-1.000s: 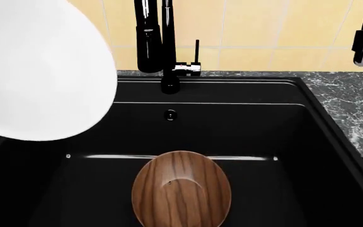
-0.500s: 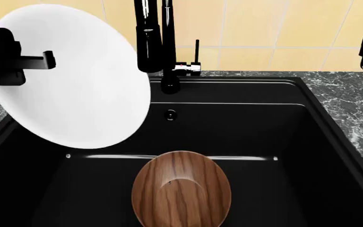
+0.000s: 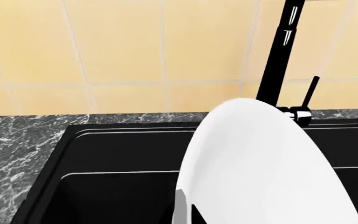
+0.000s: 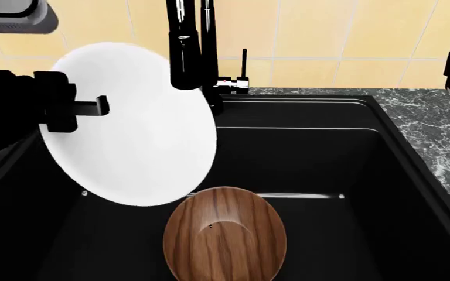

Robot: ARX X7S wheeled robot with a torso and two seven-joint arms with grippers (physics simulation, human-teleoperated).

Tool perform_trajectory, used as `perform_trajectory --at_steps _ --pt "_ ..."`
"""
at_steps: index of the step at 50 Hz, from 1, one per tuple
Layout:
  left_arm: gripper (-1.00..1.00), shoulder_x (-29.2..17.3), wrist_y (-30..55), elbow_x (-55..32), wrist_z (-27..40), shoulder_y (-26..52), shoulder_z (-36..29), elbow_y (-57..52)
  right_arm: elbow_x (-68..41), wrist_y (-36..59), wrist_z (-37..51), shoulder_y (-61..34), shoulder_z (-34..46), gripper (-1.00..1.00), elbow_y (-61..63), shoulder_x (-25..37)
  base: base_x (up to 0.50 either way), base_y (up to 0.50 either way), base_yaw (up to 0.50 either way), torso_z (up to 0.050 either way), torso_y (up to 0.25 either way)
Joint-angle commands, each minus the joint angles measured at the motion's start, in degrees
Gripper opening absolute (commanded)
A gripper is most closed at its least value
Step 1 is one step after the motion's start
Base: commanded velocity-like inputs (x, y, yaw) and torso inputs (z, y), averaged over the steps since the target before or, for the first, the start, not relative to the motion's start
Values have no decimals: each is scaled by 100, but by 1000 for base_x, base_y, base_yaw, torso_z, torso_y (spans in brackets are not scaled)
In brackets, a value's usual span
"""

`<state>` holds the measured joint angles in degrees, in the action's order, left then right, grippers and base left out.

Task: Stack the bowls in the sink.

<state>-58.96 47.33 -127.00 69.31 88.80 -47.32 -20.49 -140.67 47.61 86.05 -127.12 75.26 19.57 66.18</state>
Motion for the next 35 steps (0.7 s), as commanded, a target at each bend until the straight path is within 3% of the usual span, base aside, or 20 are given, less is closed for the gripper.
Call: perform_trajectory --at_steps 1,35 --pt "-100 99 -241 155 -324 -370 13 -116 58 -57 -77 55 4 100 11 23 0 0 0 0 0" --pt "-100 752 -1137 621 -1226 -1318 89 82 217 -203 -189 302 -16 100 141 160 0 0 0 0 0"
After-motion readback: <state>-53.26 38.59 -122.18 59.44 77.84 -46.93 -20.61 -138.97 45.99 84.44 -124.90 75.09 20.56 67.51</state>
